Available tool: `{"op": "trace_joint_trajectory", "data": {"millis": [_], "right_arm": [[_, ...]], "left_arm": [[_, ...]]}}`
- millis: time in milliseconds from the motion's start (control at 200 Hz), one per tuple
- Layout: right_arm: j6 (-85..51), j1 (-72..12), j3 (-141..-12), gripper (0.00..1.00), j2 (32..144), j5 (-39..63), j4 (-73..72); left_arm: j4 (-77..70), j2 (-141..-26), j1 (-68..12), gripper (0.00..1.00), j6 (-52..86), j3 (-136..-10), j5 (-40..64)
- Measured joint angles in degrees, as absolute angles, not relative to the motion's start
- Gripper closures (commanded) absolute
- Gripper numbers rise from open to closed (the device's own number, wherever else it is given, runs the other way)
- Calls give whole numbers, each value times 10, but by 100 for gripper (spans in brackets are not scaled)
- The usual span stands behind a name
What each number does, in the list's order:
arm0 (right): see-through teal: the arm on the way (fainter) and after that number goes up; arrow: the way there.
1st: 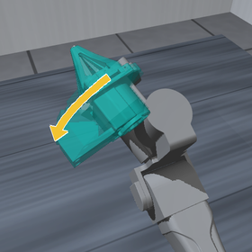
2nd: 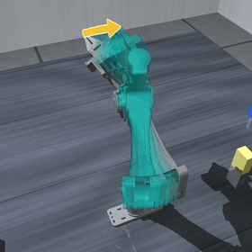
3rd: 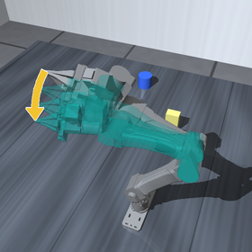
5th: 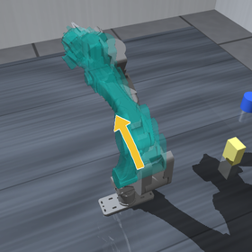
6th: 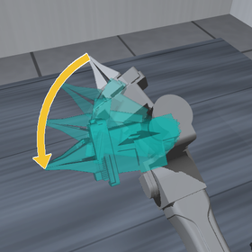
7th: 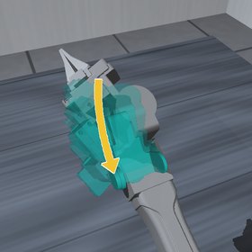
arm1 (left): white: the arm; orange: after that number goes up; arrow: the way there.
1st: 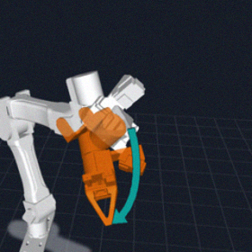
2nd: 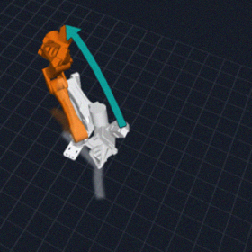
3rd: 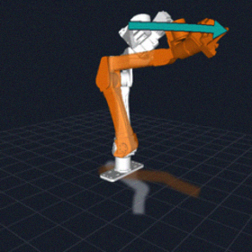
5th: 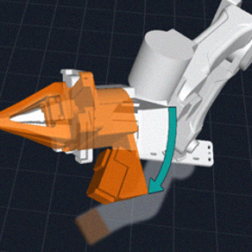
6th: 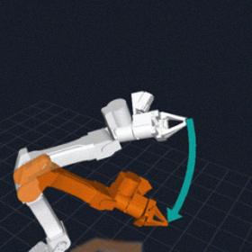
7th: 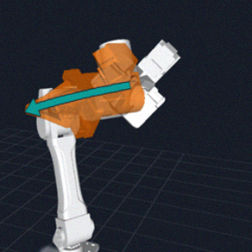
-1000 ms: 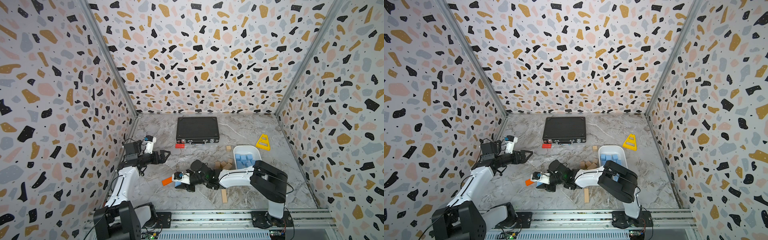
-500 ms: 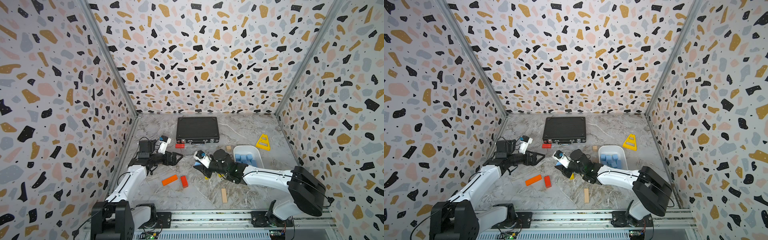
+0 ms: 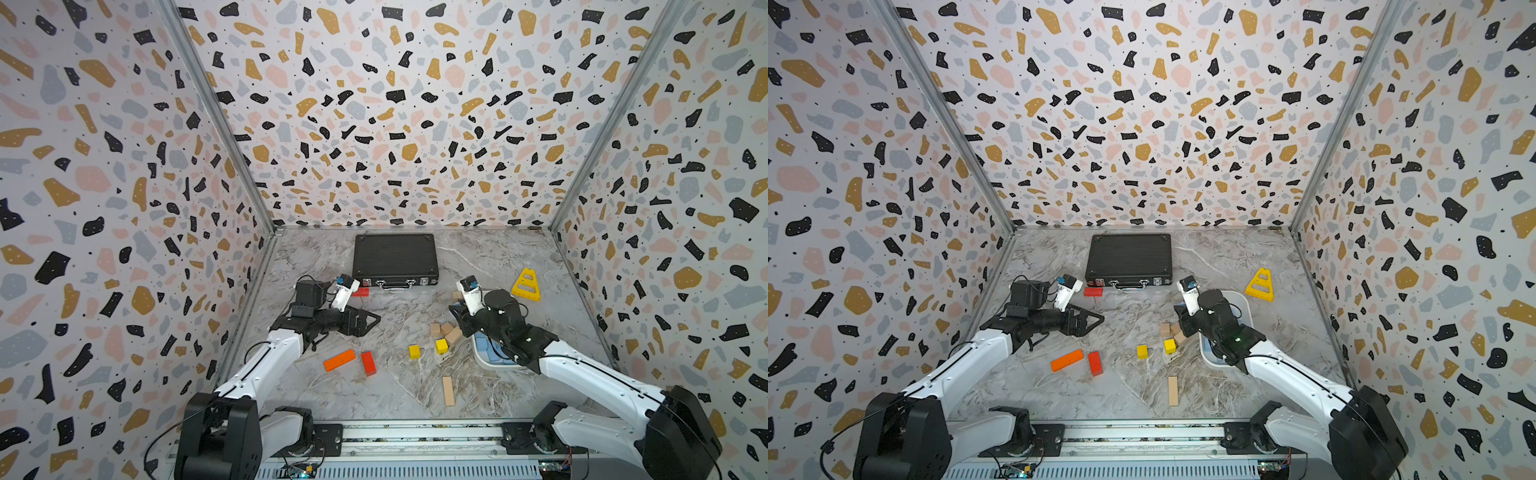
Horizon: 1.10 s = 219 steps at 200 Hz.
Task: Pick out the blue building blocks
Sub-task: Place the building block in the storage box.
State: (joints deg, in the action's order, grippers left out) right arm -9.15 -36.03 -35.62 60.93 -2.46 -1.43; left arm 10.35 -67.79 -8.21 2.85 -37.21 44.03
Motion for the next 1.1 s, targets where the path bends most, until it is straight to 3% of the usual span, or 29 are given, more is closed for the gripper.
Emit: {"op": "trace_joint_trajectory", "data": {"millis": [250, 511, 1096], "right_arm": [[-159, -290, -330, 82, 520, -98, 106], [-226, -269, -303, 83, 530, -161, 161], [-230, -269, -271, 81, 659, -121, -30]], "left_arm": [[102, -680, -92, 0, 29, -372, 441], [102, -680, -95, 0, 28, -372, 440], [103, -680, -95, 0, 17, -372, 434]]}}
